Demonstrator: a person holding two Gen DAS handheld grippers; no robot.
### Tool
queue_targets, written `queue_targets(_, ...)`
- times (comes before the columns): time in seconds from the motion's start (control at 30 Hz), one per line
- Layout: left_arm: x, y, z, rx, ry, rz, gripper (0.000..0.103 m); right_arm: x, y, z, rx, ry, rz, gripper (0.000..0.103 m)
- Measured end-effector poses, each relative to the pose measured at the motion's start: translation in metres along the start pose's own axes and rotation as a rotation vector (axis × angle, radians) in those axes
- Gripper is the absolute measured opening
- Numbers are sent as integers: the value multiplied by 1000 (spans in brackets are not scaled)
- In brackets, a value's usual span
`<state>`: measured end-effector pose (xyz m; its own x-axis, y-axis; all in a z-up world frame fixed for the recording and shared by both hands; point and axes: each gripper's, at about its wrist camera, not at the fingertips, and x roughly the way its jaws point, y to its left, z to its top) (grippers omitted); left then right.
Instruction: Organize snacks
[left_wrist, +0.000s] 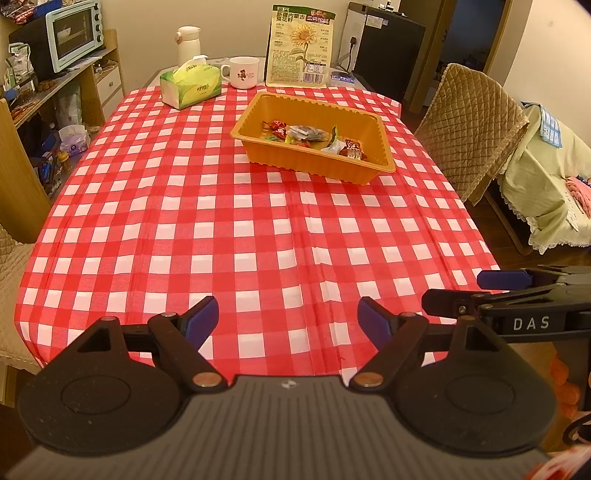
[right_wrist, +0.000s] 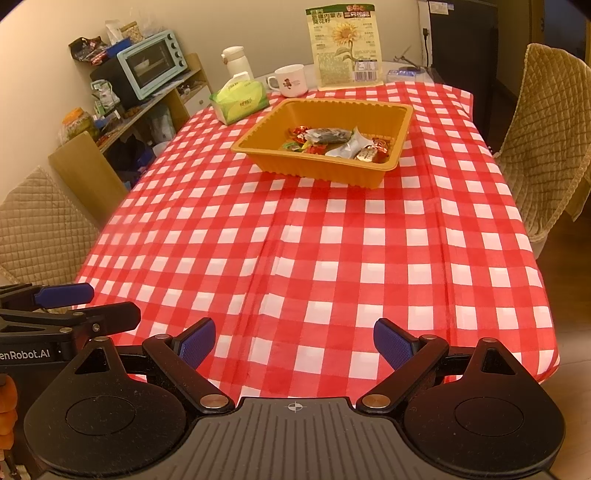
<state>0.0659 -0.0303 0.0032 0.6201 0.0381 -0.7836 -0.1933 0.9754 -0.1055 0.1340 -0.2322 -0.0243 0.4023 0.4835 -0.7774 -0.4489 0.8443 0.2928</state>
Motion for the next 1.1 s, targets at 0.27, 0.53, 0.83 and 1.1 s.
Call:
queue_targets(0.27,1,0,1,0,1,-1,81,0,0,0,1,0,-1,92)
queue_targets(0.53,2,-2,2,1,1,-1,81,0,-1,1,1,0,-1,92)
queue_targets(0.83,3,-3,2,0,2,0,81,1,-2,1,1,2,0,92)
queue_targets(1.1,4,-4,3,1,2,-1,81,1,-2,2,1,1,0,92)
